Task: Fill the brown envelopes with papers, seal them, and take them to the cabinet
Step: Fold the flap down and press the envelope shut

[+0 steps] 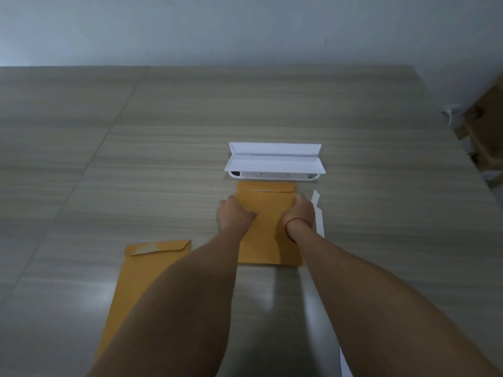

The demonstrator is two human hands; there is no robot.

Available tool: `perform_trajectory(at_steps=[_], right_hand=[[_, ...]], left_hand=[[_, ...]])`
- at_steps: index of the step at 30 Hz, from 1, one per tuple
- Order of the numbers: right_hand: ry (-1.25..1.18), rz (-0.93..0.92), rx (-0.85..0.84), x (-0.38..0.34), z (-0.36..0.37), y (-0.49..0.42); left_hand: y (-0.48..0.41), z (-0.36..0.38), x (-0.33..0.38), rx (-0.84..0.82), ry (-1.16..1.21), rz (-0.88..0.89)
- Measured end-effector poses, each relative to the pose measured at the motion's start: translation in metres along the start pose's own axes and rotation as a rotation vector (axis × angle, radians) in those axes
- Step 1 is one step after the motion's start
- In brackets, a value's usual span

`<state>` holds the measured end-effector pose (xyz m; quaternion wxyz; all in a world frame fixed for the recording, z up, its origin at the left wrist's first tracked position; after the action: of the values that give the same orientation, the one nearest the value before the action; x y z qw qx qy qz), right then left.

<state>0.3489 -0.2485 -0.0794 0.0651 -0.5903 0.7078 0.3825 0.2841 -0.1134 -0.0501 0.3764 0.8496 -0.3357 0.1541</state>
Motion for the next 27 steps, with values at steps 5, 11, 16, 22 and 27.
perform_trajectory(at_steps=[5, 11, 16, 22, 27], right_hand=[[0.373, -0.047, -0.113, 0.002, 0.019, -0.006], [0.370, -0.098, -0.165, -0.012, 0.007, 0.019], [0.315, -0.199, -0.299, -0.037, 0.015, 0.078], [0.283, -0.301, -0.513, -0.052, 0.074, 0.156], [0.290, -0.278, -0.630, -0.052, 0.140, 0.204]], left_hand=[[-0.012, 0.014, -0.005, -0.039, -0.120, 0.054], [0.009, -0.005, -0.009, -0.006, -0.089, 0.078], [0.058, -0.037, -0.046, 0.056, -0.053, 0.010], [0.113, -0.076, -0.134, 0.115, -0.005, -0.152], [0.129, -0.098, -0.211, 0.076, -0.059, -0.312]])
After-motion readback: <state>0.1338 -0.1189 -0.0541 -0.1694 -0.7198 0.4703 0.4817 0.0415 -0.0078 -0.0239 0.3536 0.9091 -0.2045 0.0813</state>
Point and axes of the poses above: each hand's wrist, its own y-axis away from the middle knuckle, its own z-axis out of the palm, x = y × z, the point moved 2 cm from there along -y, towards the middle knuckle, and after that the axes turned 12 degrees about -x, right-handed, at the moved point
